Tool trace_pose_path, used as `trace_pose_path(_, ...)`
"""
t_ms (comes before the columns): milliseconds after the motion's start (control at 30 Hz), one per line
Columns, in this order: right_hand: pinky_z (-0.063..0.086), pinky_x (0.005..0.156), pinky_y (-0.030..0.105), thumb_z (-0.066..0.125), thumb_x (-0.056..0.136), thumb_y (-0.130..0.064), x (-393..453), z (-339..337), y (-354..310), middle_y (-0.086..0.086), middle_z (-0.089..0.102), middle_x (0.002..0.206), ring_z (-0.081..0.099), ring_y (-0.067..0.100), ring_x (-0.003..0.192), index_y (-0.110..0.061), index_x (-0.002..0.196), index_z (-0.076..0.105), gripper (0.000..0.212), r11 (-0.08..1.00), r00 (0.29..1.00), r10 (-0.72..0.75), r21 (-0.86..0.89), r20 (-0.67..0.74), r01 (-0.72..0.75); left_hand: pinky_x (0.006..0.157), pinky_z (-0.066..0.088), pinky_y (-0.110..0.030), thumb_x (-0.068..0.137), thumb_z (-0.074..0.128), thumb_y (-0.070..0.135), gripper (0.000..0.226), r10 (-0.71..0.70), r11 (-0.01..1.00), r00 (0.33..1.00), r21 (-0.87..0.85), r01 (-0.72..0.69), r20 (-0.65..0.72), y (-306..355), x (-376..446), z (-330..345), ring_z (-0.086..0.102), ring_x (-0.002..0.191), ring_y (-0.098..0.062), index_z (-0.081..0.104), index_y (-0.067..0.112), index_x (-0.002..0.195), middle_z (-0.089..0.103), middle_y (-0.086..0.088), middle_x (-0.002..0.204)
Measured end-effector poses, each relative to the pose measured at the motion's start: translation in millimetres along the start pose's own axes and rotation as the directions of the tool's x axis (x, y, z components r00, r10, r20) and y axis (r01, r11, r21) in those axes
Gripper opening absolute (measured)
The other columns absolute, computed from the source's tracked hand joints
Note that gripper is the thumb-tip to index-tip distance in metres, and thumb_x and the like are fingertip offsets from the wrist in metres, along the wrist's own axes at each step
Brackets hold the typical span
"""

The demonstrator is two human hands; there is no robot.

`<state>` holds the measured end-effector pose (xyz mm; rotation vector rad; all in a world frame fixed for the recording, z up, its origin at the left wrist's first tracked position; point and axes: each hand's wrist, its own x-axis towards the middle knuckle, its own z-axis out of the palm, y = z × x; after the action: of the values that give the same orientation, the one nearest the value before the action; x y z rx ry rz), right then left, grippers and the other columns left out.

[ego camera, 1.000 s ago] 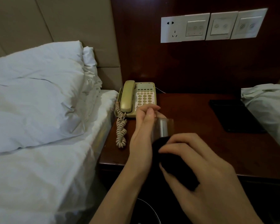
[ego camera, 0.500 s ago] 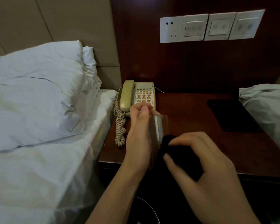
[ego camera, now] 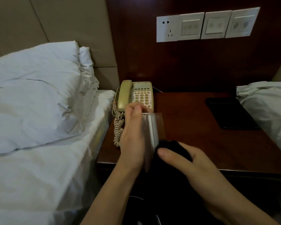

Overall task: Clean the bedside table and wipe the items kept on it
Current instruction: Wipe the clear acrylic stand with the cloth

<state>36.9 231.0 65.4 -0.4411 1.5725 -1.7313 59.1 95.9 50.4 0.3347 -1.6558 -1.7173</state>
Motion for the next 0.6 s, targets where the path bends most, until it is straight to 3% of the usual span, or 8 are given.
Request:
trace_pose_path(100,0.053,0.054,0.024,0.072,0.073,-0.032,-3.3,1.5,-4.8,0.006,0.073,0.077,0.071,0.020,0.067,-0.016,0.078,0.076,0.017,0.998,0.999,-0.031,0.048,-0.038,0.032,0.059,0.046,-0.005,0.107,0.041,0.031,0.030,-0.058,0.998,0.998,-0.032,0.059,0.038,4.6,-3.2,2.7,0.058,0.065,0.010,0.058,0.006,0.104,0.064,0.021,0.070)
trace_pose_path(233,0.058,0.056,0.022,0.070,0.082,-0.033,8.8,-5.1,-23.9,0.005,0.077,0.086,0.075,0.016,0.075,-0.019,0.085,0.078,0.017,0.994,0.984,-0.074,0.073,-0.162,0.087,0.064,0.046,-0.008,0.108,0.041,0.030,0.021,-0.048,0.998,0.982,-0.041,0.056,0.181,5.3,-10.8,13.8,0.056,0.069,0.006,0.053,0.015,0.100,0.059,0.017,0.075)
trace_pose_path(333,0.053,0.054,0.018,0.075,0.073,-0.029,10.5,-1.6,-19.2,0.013,0.076,0.086,0.071,0.014,0.068,-0.004,0.095,0.075,0.032,0.994,0.976,-0.081,0.049,-0.201,0.093,0.065,0.046,-0.008,0.109,0.035,0.017,0.018,-0.020,0.997,0.991,-0.072,0.030,0.129,6.6,-8.5,11.4,0.056,0.069,0.005,0.049,0.008,0.100,0.059,0.017,0.074)
trace_pose_path(400,0.048,0.047,0.015,0.074,0.064,-0.027,1.4,3.6,-10.2,0.010,0.072,0.069,0.065,0.011,0.056,0.002,0.087,0.073,0.037,0.999,0.988,-0.049,0.005,-0.148,0.050,0.065,0.049,-0.011,0.108,0.038,0.022,0.019,-0.014,0.997,0.999,-0.073,0.016,0.033,6.7,-1.4,4.1,0.059,0.071,0.001,0.051,0.011,0.100,0.062,0.012,0.079)
trace_pose_path(500,0.048,0.046,0.019,0.074,0.063,-0.030,-11.7,10.2,-6.1,0.006,0.067,0.063,0.066,0.014,0.054,-0.013,0.070,0.075,0.018,1.000,0.999,-0.001,0.010,-0.042,0.002,0.065,0.050,-0.011,0.109,0.036,0.027,0.026,0.035,0.999,0.998,-0.029,-0.036,-0.056,9.8,4.9,-3.2,0.061,0.073,0.002,0.053,0.007,0.108,0.063,0.008,0.084)
trace_pose_path(600,0.053,0.052,0.025,0.074,0.067,-0.033,-6.1,0.8,-13.5,0.008,0.074,0.076,0.072,0.021,0.065,-0.018,0.077,0.078,0.018,0.997,0.995,-0.051,0.058,-0.086,0.056,0.066,0.050,-0.013,0.109,0.035,0.026,0.025,0.056,0.997,0.998,-0.049,-0.055,0.032,11.2,-4.5,3.6,0.060,0.074,-0.001,0.051,0.007,0.106,0.061,0.004,0.086)
